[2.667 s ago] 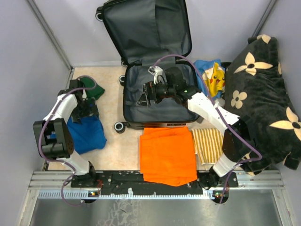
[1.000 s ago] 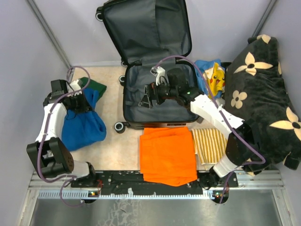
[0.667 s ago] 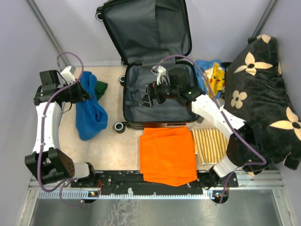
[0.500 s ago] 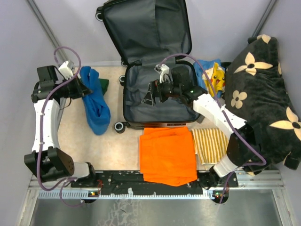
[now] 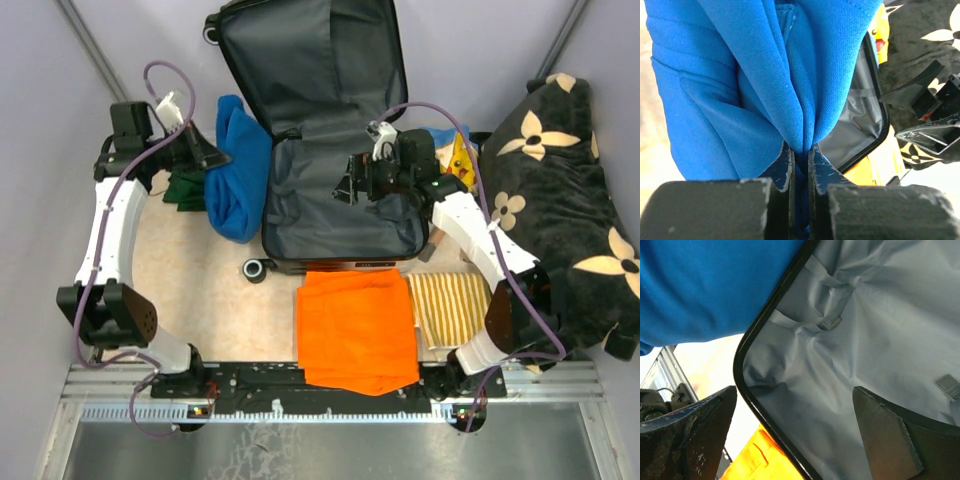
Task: Pack the luggage
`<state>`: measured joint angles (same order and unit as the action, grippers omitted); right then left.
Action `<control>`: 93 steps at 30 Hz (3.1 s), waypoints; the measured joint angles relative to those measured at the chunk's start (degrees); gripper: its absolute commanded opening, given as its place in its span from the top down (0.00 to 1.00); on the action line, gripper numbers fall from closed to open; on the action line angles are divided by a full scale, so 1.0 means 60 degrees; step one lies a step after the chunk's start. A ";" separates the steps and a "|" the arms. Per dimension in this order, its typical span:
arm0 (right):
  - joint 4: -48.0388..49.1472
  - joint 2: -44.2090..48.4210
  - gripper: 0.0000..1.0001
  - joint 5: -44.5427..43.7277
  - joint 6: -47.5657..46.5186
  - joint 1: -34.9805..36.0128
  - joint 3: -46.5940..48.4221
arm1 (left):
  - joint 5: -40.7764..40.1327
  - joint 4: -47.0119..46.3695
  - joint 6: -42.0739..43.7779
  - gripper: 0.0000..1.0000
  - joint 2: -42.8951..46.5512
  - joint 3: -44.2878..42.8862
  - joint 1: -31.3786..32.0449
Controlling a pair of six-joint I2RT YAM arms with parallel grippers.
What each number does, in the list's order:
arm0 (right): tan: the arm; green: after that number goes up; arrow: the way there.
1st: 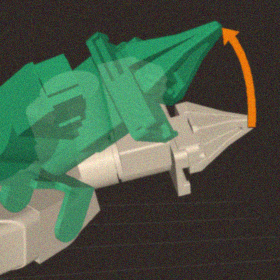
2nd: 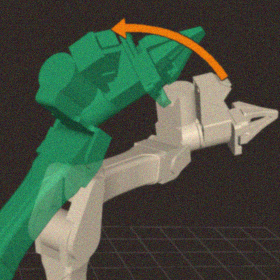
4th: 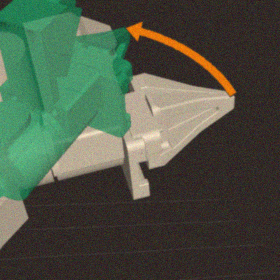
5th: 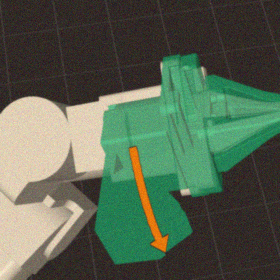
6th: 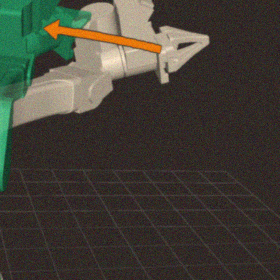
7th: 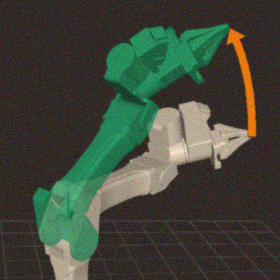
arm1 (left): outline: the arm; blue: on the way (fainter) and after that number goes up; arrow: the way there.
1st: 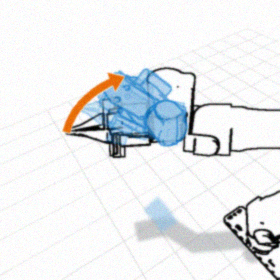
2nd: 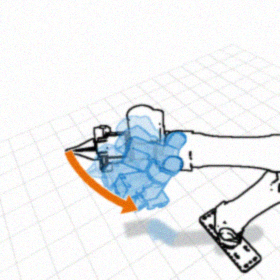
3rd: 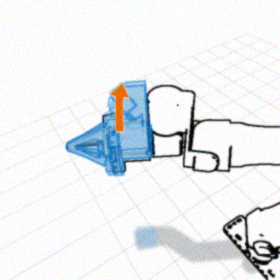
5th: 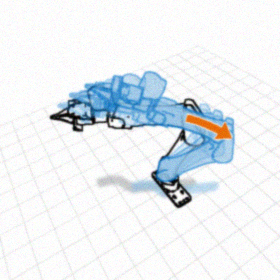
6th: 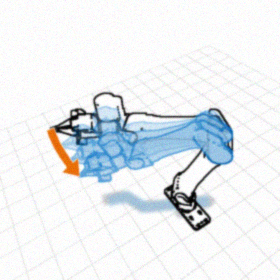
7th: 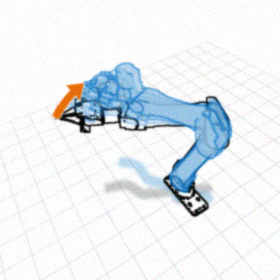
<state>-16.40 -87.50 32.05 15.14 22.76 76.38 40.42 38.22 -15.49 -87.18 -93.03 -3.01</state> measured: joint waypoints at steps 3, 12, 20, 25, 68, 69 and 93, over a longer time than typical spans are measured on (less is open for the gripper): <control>-0.0047 0.0029 0.01 0.0025 -0.0007 -0.0237 0.0000 | 0.0084 -0.0346 -0.0481 1.00 -0.0579 -0.0481 0.0353; -0.0273 0.0036 0.01 0.0113 -0.0011 -0.0896 -0.0004 | -0.0444 -0.1078 -0.1147 1.00 -0.2062 -0.1351 0.2641; -0.0659 0.0036 0.01 0.0331 -0.0004 -0.1723 -0.0124 | -0.1020 -0.2087 -0.2470 1.00 -0.3479 -0.1366 0.3803; -0.0852 0.0036 0.01 0.0357 -0.0069 -0.1985 -0.0404 | -0.1596 -0.2269 -0.3213 1.00 -0.4648 -0.1745 0.4375; -0.1996 -0.0302 0.16 -0.0259 -0.1151 -0.2248 -0.0226 | -0.2353 -0.2499 -0.1042 0.18 -0.4575 -0.2135 0.4615; -0.1996 -0.0302 0.18 -0.0266 -0.1129 -0.2208 -0.0226 | -0.2514 -0.2186 -0.0477 0.22 -0.4382 -0.2324 0.4524; -0.2393 -0.1151 0.37 -0.1333 -0.1708 -0.0714 -0.0874 | -0.5249 0.2528 0.5169 0.57 -0.3486 -0.0415 0.4765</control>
<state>-30.76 -94.41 24.05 4.89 18.48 71.13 8.93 53.39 15.53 -108.09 -95.53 25.58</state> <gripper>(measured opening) 0.663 0.534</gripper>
